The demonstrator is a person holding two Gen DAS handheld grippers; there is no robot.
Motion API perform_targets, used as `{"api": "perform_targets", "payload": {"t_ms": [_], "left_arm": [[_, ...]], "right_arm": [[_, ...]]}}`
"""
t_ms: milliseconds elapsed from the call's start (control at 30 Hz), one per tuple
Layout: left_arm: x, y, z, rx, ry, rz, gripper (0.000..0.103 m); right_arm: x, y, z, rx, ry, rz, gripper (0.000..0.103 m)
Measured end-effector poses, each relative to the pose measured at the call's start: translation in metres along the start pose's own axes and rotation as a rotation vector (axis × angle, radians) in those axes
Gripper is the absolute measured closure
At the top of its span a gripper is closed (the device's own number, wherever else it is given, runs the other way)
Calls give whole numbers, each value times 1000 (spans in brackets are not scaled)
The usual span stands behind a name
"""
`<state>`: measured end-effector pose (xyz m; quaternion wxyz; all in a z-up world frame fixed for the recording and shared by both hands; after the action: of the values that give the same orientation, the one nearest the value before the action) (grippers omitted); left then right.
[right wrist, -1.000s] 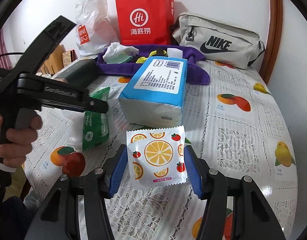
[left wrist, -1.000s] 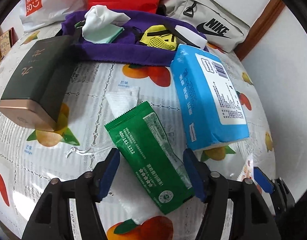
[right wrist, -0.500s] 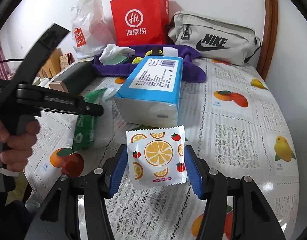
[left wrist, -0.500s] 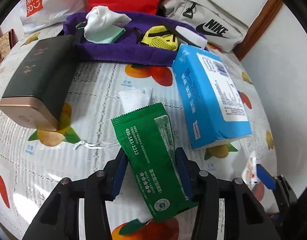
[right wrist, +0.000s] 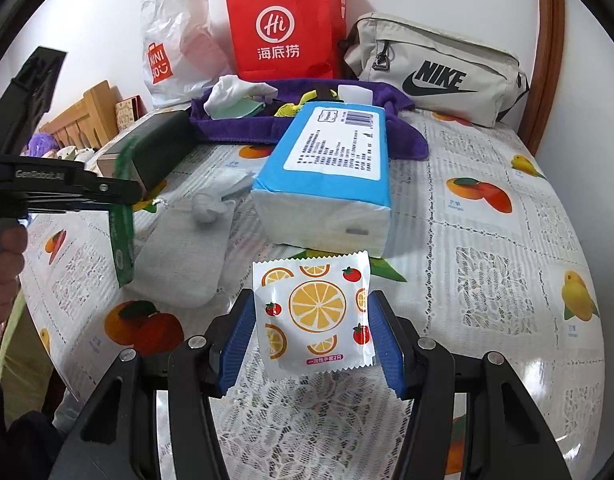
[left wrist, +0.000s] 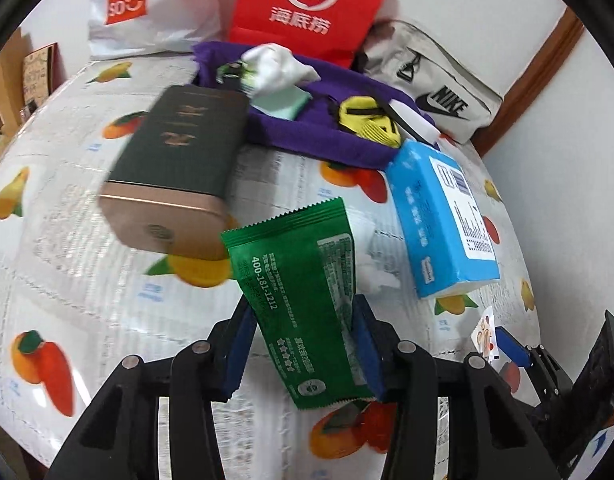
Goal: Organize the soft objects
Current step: 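Carry the snack packet in the right tool while the left tool carries the green packet toward the towel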
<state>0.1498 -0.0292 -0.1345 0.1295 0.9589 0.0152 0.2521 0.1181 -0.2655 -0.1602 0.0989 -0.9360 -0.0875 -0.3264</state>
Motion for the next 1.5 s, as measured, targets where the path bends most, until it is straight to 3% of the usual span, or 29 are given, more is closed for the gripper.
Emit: {"api": "perform_targets", "payload": {"t_ms": [400,833,1500], "left_arm": [[13,-46,-36,1,63,-50,58],[50,-54,-62,-20,130,-27,58],[130,-57,-47,-26,160,-25,58]], "right_arm": [[31,-26,-18,-21,55,-33,47],[82,-46,-21,-19,106,-74,47],[168,-40,8,-17,167,-38,47]]}}
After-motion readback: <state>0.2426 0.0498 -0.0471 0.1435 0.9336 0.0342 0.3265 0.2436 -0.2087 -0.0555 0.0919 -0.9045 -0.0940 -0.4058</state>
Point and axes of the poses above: each gripper's, at about its wrist camera, not at the fingertips, and z roughly the way its jaws point, y to its right, x to its top, the point moved 4 cm from there along z, roughly the way its jaws point, and after that the axes turned 6 degrees about z, right-handed, at the moved point
